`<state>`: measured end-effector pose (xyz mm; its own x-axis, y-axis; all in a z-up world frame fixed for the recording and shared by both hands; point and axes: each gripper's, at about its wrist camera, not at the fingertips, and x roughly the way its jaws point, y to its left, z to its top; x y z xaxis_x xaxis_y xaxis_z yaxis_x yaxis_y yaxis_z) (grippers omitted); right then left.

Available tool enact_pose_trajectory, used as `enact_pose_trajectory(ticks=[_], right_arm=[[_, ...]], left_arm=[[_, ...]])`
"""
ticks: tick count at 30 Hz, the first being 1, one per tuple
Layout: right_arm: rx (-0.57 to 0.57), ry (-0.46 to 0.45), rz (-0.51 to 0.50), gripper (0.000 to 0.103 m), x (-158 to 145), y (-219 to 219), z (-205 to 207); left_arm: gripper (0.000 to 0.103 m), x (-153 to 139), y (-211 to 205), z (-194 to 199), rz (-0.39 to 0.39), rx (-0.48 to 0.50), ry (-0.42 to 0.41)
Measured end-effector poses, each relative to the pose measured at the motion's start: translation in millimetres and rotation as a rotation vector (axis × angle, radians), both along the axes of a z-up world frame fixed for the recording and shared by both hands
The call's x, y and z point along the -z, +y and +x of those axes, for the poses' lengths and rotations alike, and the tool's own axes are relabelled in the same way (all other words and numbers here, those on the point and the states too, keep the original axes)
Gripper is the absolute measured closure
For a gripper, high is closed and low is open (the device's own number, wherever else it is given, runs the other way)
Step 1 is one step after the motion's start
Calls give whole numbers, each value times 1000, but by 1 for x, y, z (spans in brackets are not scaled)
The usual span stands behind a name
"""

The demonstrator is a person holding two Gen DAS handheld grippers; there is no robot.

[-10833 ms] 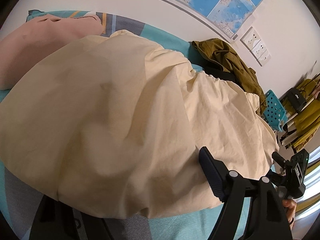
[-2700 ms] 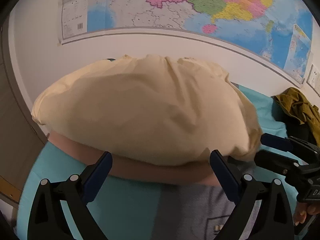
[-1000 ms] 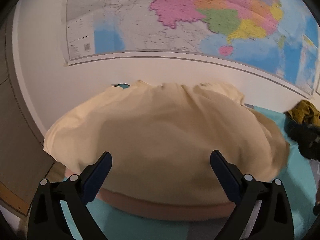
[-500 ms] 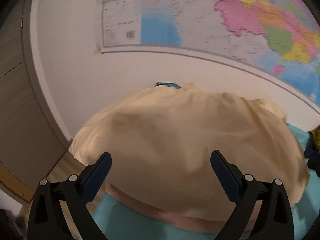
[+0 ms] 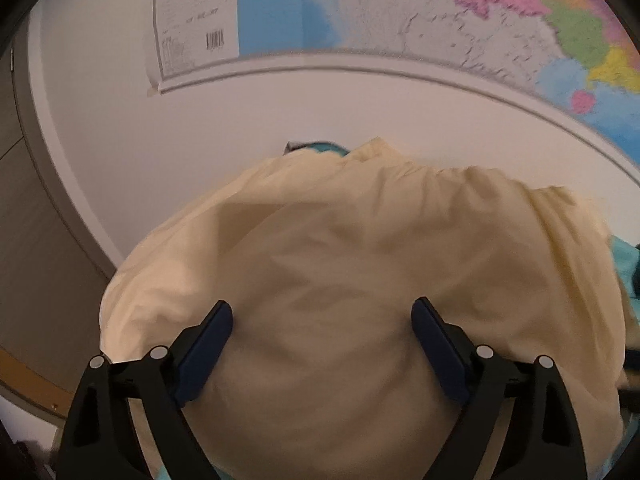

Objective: Fold large clothes
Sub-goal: 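Open the right gripper and press the cream bundle down onto the pink garment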

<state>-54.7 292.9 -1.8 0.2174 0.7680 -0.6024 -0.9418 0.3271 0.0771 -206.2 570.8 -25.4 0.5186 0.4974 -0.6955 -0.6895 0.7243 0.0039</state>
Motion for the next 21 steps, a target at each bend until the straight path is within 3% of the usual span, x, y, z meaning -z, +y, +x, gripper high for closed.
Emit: enact_pose_trajectory(ticks=[6, 12, 16, 21], right_arm=[[38, -29, 96, 53, -30, 8, 19], [148, 16, 62, 48, -28, 54, 60], [158, 116, -5, 46, -2, 64, 77], [144, 112, 19, 46, -6, 51, 69]], left_arm=[[15, -23, -45, -14, 59, 73, -77], [13, -20, -83, 5, 151, 173, -37], [13, -6, -81, 13, 99, 181, -16], [13, -7, -82, 10, 84, 169, -23]])
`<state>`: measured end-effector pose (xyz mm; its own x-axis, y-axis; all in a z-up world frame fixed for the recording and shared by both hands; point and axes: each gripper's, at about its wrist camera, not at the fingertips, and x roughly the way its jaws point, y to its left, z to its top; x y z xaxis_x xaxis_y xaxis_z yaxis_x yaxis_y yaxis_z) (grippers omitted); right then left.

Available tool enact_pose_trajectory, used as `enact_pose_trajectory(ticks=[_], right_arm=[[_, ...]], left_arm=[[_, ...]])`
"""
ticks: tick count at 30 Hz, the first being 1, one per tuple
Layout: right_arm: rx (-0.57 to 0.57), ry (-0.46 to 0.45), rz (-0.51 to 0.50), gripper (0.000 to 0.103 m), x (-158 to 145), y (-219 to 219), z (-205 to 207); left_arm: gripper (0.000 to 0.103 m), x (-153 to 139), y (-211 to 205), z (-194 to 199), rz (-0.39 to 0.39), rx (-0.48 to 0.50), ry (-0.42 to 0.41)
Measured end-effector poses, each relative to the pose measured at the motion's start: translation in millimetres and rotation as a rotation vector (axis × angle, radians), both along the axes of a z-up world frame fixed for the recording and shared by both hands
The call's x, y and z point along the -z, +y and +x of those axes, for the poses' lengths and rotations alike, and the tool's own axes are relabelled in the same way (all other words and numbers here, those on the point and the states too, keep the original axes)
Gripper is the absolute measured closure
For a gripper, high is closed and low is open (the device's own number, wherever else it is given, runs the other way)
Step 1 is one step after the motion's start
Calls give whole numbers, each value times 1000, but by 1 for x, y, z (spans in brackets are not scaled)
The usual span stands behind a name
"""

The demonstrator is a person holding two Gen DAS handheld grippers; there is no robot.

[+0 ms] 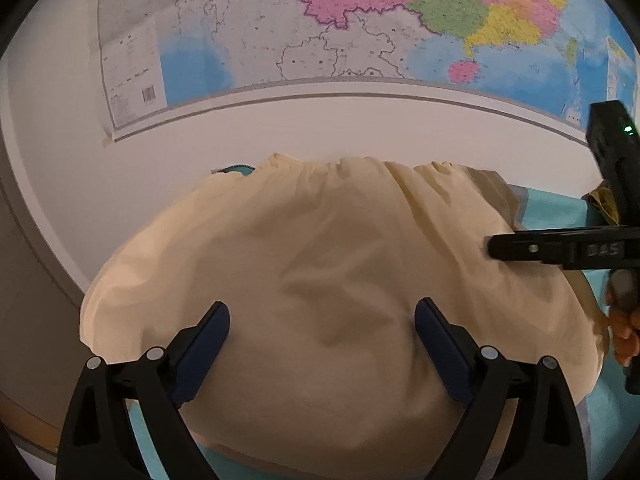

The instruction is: Fold large clothes

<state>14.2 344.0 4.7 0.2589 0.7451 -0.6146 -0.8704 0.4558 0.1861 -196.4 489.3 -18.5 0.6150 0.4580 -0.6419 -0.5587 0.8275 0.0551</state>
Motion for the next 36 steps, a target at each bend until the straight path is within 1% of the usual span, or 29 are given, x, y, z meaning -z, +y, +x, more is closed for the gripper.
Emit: enact_pose_trajectory(ticks=[3, 7, 9, 10, 11, 13, 16, 17, 20, 21, 22, 26, 28, 30, 31, 33, 36], right_arm=[[-38, -26, 52, 46, -9, -18, -16], [-92, -75, 78, 46, -8, -39, -45], [-125, -102, 70, 46, -2, -40, -58], [-131, -149, 40, 46, 4, -39, -68], [-137, -174, 11, 46, 10, -36, -74], [-137, -170, -29, 46, 21, -37, -73], [-119, -185, -5, 46, 23, -44, -77], [-121, -185, 6, 45, 22, -50, -79], [-113, -230, 20, 41, 21, -64, -90], [-116, -231, 32, 36, 22, -67, -94], [-118, -225, 46, 33, 22, -72, -96], [-115, -237, 73, 29, 26, -83, -111], [-109, -240, 81, 29, 27, -93, -119], [-115, -237, 84, 22, 27, -91, -123], [-113, -248, 87, 22, 27, -93, -126], [-112, -279, 81, 17, 27, -97, -135], [-120, -282, 96, 15, 29, -108, -146]], left_arm=[[13, -4, -6, -5, -1, 5, -8], [12, -8, -18, -14, 4, 20, -21], [10, -6, -23, -16, 1, 37, -21], [10, -4, -24, -14, 1, 35, -16], [10, 0, -25, -14, -6, 28, -13], [10, 2, -25, -15, -21, 13, -18], [10, -4, -30, -21, -25, -1, -32], [9, -6, -35, -25, -21, -13, -36], [7, -10, -52, -38, -3, -26, -55], [7, -11, -55, -42, -4, -28, -60], [7, -11, -60, -46, -15, -27, -69], [7, -7, -78, -60, -58, -57, -83], [7, -6, -86, -65, -64, -74, -88], [7, -6, -95, -73, -62, -108, -102], [7, -7, -98, -76, -62, -116, -104], [7, -8, -105, -81, -67, -120, -111], [7, -9, -116, -88, -62, -134, -111]])
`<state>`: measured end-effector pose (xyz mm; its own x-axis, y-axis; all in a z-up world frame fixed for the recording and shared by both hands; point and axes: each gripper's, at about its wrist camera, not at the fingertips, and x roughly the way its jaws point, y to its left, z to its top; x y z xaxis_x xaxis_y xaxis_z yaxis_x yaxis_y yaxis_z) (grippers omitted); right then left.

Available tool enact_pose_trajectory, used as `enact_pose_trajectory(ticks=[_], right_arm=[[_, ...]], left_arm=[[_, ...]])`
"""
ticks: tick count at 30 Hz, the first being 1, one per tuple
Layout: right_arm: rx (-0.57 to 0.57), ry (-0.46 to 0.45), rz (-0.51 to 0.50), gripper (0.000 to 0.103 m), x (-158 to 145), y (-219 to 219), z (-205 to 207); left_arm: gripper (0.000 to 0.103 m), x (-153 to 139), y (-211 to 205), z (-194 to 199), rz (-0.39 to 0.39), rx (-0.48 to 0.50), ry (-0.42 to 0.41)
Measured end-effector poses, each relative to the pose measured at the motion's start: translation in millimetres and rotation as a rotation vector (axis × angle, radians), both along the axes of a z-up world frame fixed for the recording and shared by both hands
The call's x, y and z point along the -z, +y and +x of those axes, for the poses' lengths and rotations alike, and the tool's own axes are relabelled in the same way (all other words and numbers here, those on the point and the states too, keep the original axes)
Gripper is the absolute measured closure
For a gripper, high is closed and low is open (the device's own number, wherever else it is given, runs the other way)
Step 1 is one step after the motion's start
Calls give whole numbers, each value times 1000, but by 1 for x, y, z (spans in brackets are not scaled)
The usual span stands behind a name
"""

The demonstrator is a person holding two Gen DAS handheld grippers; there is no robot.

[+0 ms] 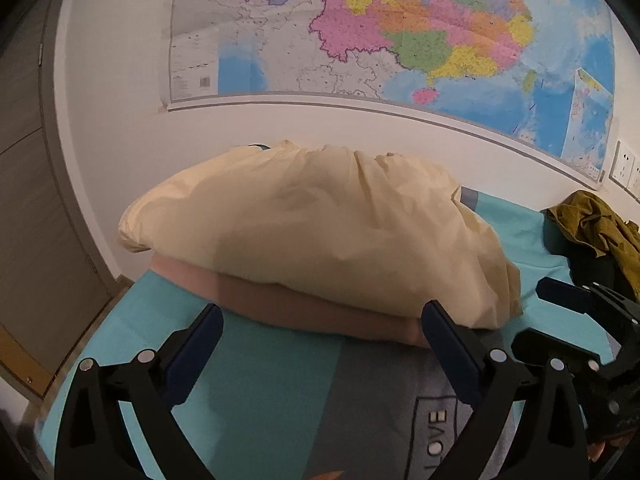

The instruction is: Fold large clothes

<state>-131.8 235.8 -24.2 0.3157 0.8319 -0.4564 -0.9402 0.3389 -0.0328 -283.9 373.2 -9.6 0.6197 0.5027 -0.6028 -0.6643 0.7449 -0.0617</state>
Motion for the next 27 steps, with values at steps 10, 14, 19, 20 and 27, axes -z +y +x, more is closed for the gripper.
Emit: enact_pose_trajectory(ticks=[10, 14, 19, 20, 27], right_arm=[[23, -15, 14, 6, 9, -25, -15], [24, -19, 15, 6, 13, -31, -19], [18, -20, 8, 6, 17, -35, -23], [18, -19, 10, 6, 16, -37, -23], [24, -30, 26, 6, 16, -44, -27]], left_arm=[[7, 3, -25, -15, 2, -53, 28], [7, 3, -34, -20, 3, -62, 27], [7, 2, -45, -22, 19, -61, 24], [7, 2, -46, -22, 19, -59, 24], [7, 4, -50, -23, -22, -62, 17]])
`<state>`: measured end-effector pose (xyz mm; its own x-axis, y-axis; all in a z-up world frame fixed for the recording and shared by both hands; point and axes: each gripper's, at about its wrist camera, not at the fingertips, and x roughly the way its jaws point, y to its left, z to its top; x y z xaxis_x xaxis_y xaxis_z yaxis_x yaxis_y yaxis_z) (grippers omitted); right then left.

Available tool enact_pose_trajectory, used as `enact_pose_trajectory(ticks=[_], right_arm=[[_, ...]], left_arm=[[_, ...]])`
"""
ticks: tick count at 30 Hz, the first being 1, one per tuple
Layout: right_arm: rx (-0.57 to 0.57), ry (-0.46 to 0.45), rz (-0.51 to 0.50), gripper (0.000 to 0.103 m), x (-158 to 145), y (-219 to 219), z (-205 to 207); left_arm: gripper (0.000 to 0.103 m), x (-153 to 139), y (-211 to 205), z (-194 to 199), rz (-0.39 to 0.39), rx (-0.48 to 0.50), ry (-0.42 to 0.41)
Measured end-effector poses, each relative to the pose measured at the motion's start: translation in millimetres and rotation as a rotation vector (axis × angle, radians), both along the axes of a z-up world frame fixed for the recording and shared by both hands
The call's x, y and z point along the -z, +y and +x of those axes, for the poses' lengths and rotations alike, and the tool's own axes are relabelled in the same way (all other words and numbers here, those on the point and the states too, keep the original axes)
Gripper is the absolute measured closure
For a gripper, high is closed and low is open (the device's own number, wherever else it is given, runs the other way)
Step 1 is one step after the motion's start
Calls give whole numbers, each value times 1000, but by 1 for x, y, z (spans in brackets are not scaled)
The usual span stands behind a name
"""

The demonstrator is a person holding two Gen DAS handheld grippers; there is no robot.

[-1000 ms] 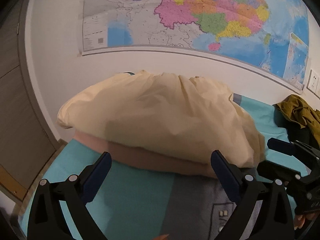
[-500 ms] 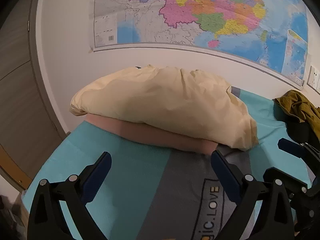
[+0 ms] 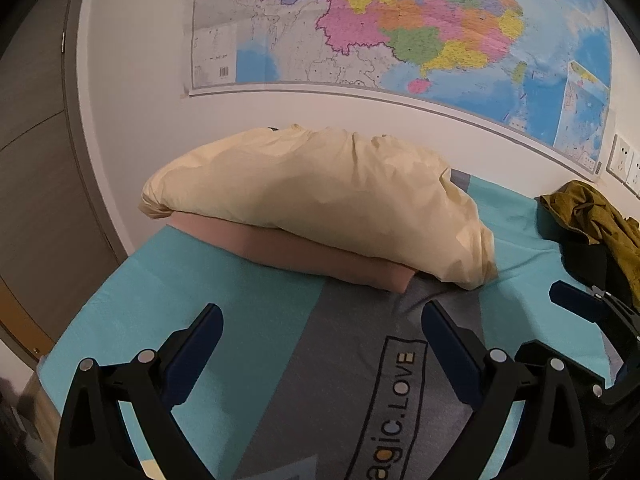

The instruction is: Fold large clothes

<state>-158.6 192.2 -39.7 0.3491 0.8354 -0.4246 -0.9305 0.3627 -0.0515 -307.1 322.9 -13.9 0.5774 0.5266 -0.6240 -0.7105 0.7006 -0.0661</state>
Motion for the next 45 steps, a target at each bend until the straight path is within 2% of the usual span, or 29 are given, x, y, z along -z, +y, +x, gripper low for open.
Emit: enact_pose_trajectory(ticks=[16, 45], right_arm=[[-3, 26, 10, 6, 4, -11, -2], [3, 40, 16, 6, 4, -21, -1]], left_arm=[[7, 0, -16, -1, 41, 7, 19], [7, 0, -22, 0, 47, 29, 31]])
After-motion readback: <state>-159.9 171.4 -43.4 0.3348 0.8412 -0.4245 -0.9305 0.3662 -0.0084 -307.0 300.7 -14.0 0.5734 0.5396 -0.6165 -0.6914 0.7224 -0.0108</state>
